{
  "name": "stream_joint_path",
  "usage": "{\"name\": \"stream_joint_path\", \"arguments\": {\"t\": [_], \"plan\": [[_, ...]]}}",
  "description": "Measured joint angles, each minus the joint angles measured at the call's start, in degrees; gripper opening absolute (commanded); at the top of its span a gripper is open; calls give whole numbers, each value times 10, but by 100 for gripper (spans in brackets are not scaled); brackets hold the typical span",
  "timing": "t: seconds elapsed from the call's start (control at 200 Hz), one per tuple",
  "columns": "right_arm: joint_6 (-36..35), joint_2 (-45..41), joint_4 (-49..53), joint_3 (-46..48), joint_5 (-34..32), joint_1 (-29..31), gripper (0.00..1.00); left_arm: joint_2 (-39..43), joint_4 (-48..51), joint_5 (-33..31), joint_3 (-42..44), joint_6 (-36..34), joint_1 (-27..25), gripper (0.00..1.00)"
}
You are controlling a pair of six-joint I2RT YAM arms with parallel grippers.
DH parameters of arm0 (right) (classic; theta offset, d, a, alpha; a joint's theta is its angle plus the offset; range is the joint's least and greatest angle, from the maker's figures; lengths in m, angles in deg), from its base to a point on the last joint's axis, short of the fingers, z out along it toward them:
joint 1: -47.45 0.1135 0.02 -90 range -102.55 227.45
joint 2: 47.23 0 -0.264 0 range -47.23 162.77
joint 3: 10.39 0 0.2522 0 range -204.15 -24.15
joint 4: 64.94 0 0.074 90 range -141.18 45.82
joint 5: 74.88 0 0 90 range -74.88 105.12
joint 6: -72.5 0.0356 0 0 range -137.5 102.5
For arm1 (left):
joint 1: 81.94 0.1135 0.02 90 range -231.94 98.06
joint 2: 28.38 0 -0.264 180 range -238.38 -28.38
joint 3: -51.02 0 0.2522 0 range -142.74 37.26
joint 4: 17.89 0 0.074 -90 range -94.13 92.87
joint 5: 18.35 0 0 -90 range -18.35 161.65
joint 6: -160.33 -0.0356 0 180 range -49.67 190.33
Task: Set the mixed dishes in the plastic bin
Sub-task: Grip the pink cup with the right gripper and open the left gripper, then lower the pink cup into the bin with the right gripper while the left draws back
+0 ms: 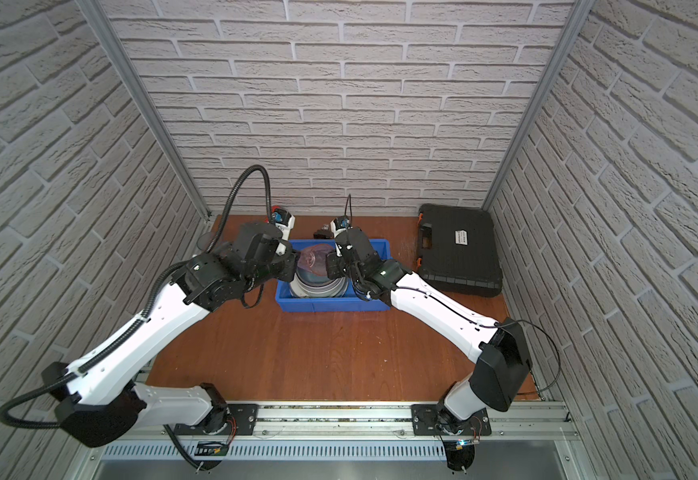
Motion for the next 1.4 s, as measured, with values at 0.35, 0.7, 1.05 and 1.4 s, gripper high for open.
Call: {"name": "stream_joint_path", "arguments": {"t": [0.35,0.7,1.05,1.4], "plan": [[-62,-13,110,-58,-19,-87,6,81,3,0,75,5,37,61],[-140,81,240,-214,-23,-144,6,137,30,-5,123,14,65,73],[-200,183,333,-291,-26,-172,6,174,44,-17,146,19,83,76],[-219,260,357,-337,-29,-200,6,187,59,-23,170,19,92,77]]}}
